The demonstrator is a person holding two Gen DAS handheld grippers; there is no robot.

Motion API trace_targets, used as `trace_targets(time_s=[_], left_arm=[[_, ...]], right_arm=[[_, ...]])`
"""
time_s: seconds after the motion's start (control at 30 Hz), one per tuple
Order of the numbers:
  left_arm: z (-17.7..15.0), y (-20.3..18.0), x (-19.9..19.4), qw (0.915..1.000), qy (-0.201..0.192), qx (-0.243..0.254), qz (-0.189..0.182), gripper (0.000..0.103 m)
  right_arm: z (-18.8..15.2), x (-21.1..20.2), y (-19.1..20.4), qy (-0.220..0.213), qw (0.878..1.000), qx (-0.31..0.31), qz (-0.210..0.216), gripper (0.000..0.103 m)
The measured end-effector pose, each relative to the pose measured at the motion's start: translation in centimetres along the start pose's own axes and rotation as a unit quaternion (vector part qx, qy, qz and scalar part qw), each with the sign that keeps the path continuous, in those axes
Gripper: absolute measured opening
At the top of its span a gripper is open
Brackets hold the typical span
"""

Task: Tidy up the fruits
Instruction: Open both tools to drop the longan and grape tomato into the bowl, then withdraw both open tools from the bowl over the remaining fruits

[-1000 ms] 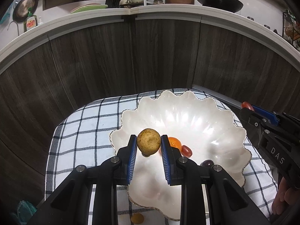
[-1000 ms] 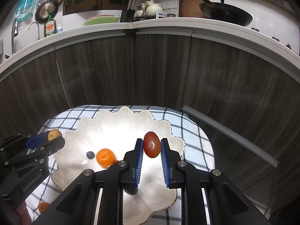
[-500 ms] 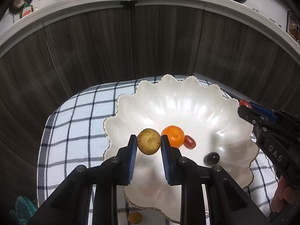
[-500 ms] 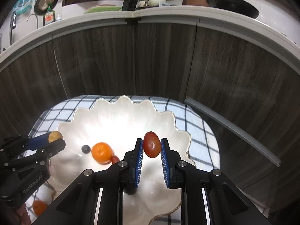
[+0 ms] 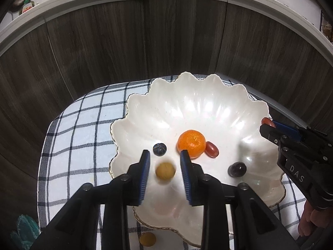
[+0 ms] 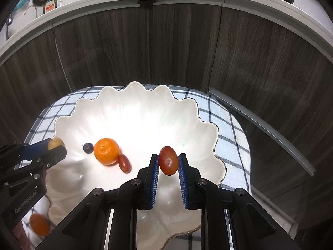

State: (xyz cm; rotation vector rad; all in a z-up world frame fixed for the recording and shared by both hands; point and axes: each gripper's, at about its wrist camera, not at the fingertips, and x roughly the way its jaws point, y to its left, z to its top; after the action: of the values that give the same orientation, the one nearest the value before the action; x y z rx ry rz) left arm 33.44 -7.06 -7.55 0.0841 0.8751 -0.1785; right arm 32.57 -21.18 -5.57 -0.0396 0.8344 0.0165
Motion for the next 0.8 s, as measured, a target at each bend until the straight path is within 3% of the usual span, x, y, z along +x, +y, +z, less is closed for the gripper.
trace_targets(time_s=[0.13,0.3,0.33,0.43,0.8], left_arm=[[0.1,0.1,0.0,1.0,-0.001,0.0,0.005,0.042],[0.1,0.2,-0.2,0.9999,-0.004,0.001,0.011,0.048],[0.1,0.3,-0.2,0.9999,-0.003,0.001,0.01,0.049],[0.2,0.5,-0.3,0.9999,-0.003,-0.004,0.015,0.064],[0.5,0.9,-1.5,0.9996,-0.019,-0.004,0.023,0.074]], right_arm=[[0.1,0.0,0.0,0.001,1.0,-0.002,-0.005,0.022],[0.1,-0.7,0.0,-0.013,1.0,0.0,-0.017,0.054],[0.1,-0.9,0.0,-0.017,1.0,0.0,-0.018,0.055],[0.3,-1.2,0.1,-0.022,1.0,-0.003,-0.018,0.056],[0.6,-2.2,0.3,-0.04,0.999,0.008,-0.018,0.065]])
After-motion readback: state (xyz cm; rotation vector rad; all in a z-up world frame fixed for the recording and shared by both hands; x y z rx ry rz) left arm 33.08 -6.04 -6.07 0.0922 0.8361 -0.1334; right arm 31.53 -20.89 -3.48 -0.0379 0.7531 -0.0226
